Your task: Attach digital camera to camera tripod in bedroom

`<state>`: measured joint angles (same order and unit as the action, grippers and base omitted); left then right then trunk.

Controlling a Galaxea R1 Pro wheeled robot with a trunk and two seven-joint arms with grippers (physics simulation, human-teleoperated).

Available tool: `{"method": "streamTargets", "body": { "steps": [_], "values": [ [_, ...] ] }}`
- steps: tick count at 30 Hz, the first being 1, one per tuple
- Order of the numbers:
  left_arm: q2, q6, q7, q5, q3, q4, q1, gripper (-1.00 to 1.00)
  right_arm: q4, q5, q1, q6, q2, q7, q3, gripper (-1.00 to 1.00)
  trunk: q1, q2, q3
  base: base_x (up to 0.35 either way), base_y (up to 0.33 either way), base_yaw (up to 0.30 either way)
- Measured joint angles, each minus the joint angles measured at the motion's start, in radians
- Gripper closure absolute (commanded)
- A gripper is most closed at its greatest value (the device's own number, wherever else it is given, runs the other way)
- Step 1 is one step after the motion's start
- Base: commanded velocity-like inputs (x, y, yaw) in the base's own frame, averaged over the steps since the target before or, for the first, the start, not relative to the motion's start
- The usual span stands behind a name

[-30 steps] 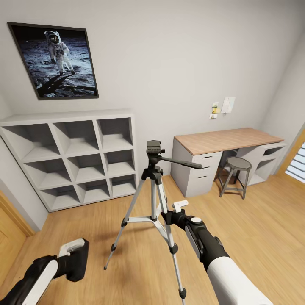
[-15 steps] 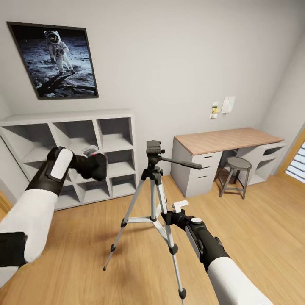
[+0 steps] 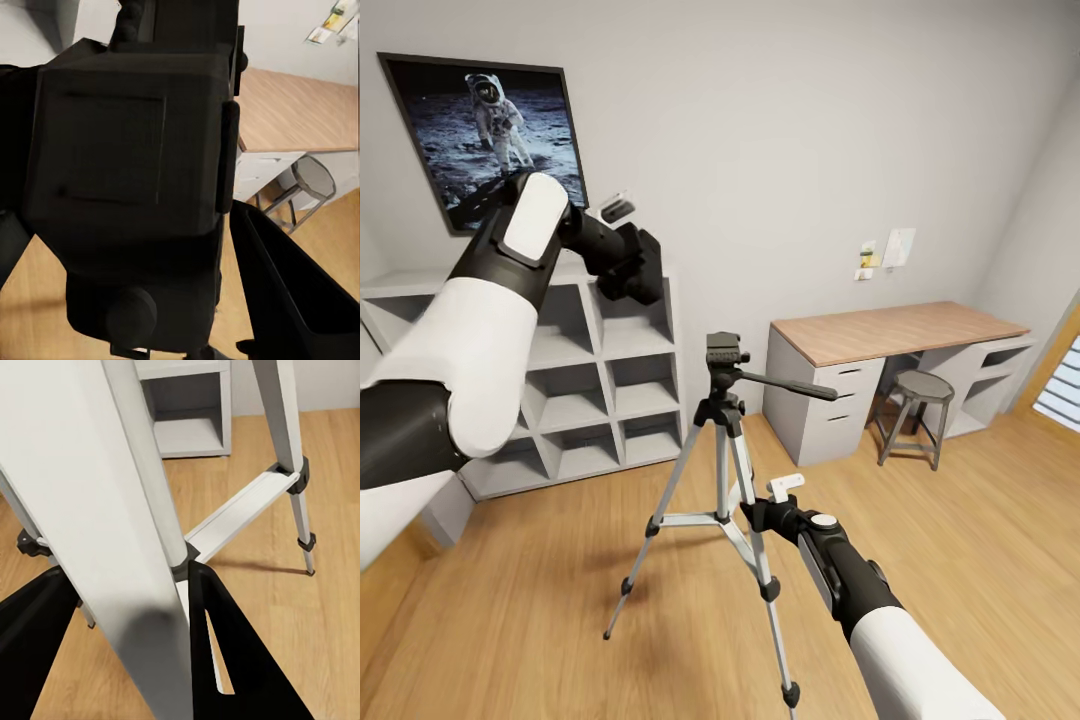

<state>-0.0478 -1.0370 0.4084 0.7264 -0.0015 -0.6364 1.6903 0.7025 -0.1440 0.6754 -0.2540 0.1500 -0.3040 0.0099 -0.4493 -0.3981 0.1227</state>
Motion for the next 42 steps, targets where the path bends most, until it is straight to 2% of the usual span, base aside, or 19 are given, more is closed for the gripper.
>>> {"method": "streamTargets", "body": {
  "steps": [5,14,18,20,21,22,23,25,30,35,38,42],
  "values": [
    [-0.037,0.002,0.003,0.004,0.001,-0.015,0.005,1.00,0.000,0.001,-0.001,0.000,0.000,0.000,0.000,1.00,0.000,0.000,0.000,0.000,0.000,0.000],
    [-0.050,0.003,0.010,-0.005,-0.004,-0.004,0.006,1.00,0.000,0.002,0.000,0.000,0.000,0.001,0.000,1.00,0.000,0.000,0.000,0.000,0.000,0.000],
    [-0.054,0.005,0.057,-0.021,-0.007,-0.014,0.006,1.00,0.001,0.001,-0.001,0.000,0.001,0.001,0.000,1.00,0.000,0.000,0.000,0.000,0.000,0.000],
    [-0.057,0.006,0.107,-0.026,-0.009,-0.023,0.007,1.00,0.001,0.001,-0.001,-0.001,0.001,0.001,0.000,1.00,0.000,0.000,0.000,0.000,0.000,0.000],
    [-0.077,0.006,0.178,-0.034,-0.036,-0.044,0.007,1.00,0.001,0.000,-0.001,-0.001,0.000,0.000,0.000,1.00,0.000,0.000,0.000,0.000,0.000,0.000],
    [-0.083,0.011,0.189,-0.019,-0.050,-0.049,0.007,1.00,0.001,0.001,-0.001,-0.001,0.000,0.000,0.001,1.00,0.000,0.000,0.000,0.000,0.000,0.000],
    [-0.088,0.010,0.197,-0.024,-0.066,-0.053,0.007,1.00,0.001,0.001,-0.001,-0.001,0.000,0.000,0.000,1.00,0.000,0.000,0.000,0.000,0.000,0.000],
    [-0.099,0.013,0.216,-0.022,-0.136,-0.071,0.007,1.00,0.001,0.001,-0.001,-0.002,0.000,0.000,0.001,1.00,0.000,0.000,0.000,0.000,0.000,0.000],
    [-0.104,0.015,0.227,-0.021,-0.204,-0.082,0.007,1.00,0.002,0.002,0.000,-0.002,0.000,0.000,0.001,1.00,0.000,0.000,0.000,0.000,0.000,0.000],
    [-0.102,0.017,0.208,-0.014,-0.226,-0.087,0.007,1.00,0.002,0.002,-0.001,-0.002,0.000,0.001,0.001,1.00,0.000,0.000,0.000,0.000,0.000,0.000],
    [-0.094,0.016,0.151,-0.010,-0.230,-0.089,0.007,1.00,0.002,0.003,-0.001,-0.002,0.000,0.001,0.001,1.00,0.000,0.000,0.000,0.000,0.000,0.000],
    [-0.069,0.022,-0.041,-0.009,-0.233,-0.090,0.007,1.00,0.002,0.003,0.000,-0.003,0.000,0.002,0.001,1.00,0.000,0.000,0.000,0.000,0.000,0.000]
  ]
}}
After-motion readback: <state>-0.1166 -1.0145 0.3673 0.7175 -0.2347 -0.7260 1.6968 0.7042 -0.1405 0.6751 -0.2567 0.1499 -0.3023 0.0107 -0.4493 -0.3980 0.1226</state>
